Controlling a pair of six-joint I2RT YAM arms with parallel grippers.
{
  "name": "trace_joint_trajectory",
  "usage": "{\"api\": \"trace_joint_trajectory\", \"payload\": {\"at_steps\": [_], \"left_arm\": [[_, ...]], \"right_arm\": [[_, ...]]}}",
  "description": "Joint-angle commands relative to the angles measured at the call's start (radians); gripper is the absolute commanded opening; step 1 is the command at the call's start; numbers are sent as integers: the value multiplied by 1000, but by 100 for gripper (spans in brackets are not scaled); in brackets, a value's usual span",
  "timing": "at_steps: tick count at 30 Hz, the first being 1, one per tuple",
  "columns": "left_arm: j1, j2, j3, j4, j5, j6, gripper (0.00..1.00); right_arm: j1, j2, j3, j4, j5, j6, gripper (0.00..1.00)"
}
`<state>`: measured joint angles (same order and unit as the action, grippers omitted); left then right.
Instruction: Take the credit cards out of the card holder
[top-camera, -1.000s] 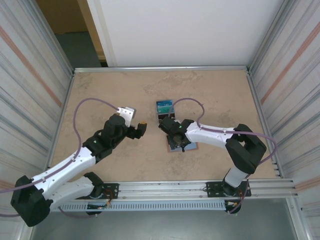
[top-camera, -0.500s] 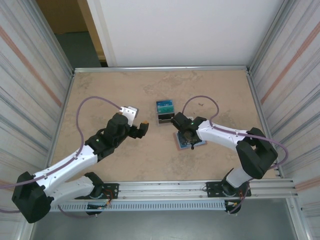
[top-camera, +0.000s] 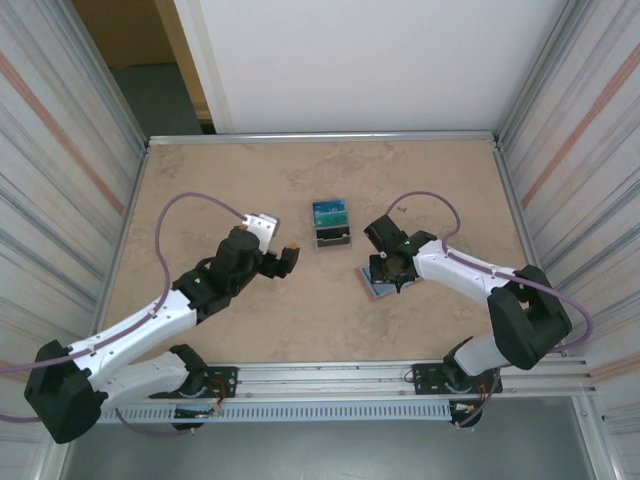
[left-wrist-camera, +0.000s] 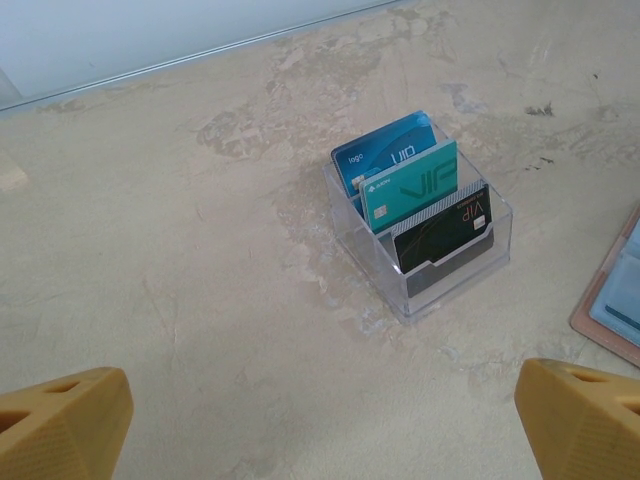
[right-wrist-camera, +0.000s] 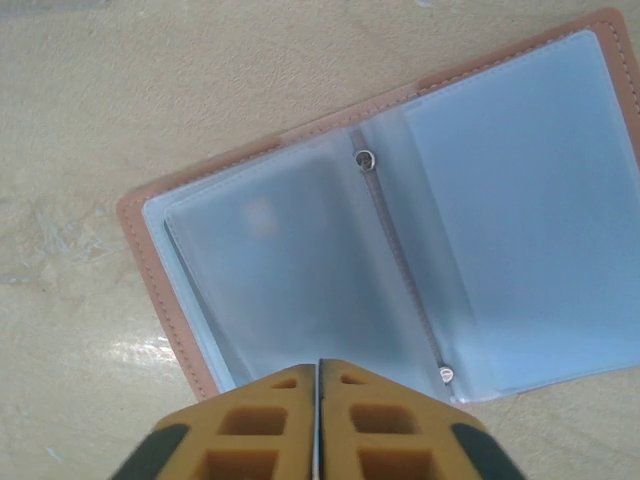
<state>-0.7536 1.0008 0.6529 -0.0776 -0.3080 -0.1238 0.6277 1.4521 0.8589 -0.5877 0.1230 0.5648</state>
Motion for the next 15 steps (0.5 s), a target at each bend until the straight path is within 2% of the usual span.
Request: {"api": "trace_joint_trajectory", "payload": {"at_steps": [1,4,6,15], "left_arm": [[-10,7,28,16,-26,12,99],[-12,7,25,16,-25,8,99],[-13,8,24,16,-25,8,99],[-15,9,17,17,-18,-2,99]], "right_arm": [[-15,0,10,-24,7,-45,20],[-16,15,13,4,-55,-106,40],[-17,22,11,26,-108,-138,47],[-37,108,17,46,-97,-175,49]]}}
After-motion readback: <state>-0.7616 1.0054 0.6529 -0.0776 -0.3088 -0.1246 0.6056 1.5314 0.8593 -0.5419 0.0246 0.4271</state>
